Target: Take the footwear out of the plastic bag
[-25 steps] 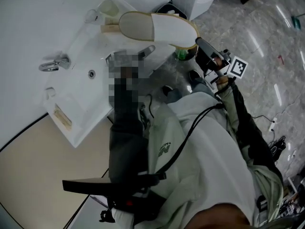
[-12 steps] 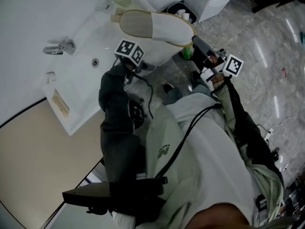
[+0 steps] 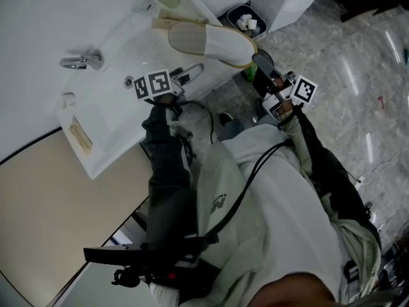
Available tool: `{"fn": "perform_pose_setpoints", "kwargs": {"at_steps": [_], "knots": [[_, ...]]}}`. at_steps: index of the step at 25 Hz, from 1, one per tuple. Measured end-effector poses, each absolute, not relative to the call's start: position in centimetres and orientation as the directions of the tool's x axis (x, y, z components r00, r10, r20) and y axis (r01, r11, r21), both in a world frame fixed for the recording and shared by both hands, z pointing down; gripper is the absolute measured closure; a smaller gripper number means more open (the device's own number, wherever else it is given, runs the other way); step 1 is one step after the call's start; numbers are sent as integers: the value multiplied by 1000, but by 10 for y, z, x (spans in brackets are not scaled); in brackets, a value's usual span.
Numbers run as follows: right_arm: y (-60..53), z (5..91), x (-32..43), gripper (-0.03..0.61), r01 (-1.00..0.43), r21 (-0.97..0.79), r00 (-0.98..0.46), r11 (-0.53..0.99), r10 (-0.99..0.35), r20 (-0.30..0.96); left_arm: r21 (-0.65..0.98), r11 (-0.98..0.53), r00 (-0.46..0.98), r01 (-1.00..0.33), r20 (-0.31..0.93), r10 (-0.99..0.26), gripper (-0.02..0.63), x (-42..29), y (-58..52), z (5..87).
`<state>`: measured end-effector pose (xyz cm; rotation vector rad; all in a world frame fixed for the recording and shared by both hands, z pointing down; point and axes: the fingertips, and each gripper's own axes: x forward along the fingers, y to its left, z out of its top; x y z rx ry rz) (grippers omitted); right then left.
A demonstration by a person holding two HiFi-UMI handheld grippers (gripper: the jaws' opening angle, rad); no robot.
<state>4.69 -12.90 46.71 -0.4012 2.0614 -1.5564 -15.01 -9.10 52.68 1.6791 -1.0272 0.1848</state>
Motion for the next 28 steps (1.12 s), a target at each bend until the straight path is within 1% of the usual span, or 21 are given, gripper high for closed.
{"fn": "perform_pose_setpoints", "kwargs": {"at_steps": [3, 6, 8, 10, 12, 16, 20, 21, 24, 27, 28], "knots": [[-122, 499, 46, 529, 45, -973, -844, 228, -512, -159, 740, -85, 585, -668, 450, -675, 116, -157, -87, 491], [-118, 532, 47, 529, -15, -985, -864, 175, -497, -75, 764, -155, 560, -626, 302, -771, 126, -159, -75, 462], [-119, 549, 49, 529, -84, -982, -873, 169, -488, -9, 765, -175, 532, -620, 246, -810, 182, -159, -63, 452], [-119, 565, 50, 529, -179, -972, -877, 151, -473, 88, 761, -174, 501, -625, 220, -837, 217, -157, -50, 447], [-117, 577, 49, 528, -253, -960, -876, 120, -449, 175, 768, -177, 476, -616, 183, -860, 294, -152, -39, 444], [-113, 578, 44, 507, -295, -942, -898, 162, -382, 216, 805, -202, 429, -558, 72, -900, 338, -138, -21, 434], [-116, 572, 49, 452, -327, -909, -910, 260, -345, 229, 813, -200, 402, -547, 45, -915, 388, -122, -17, 438], [-115, 571, 53, 438, -337, -908, -907, 251, -344, 241, 815, -203, 403, -542, 41, -914, 394, -116, -18, 439], [-107, 577, 65, 436, -398, -902, -885, 167, -328, 329, 815, -214, 403, -538, 26, -915, 399, -104, -17, 437], [-108, 565, 64, 436, -362, -898, -912, 251, -296, 285, 809, -233, 393, -540, -3, -920, 400, -98, -16, 438], [-109, 562, 71, 436, -368, -896, -908, 248, -301, 290, 809, -236, 390, -538, -10, -921, 402, -95, -17, 438]]}}
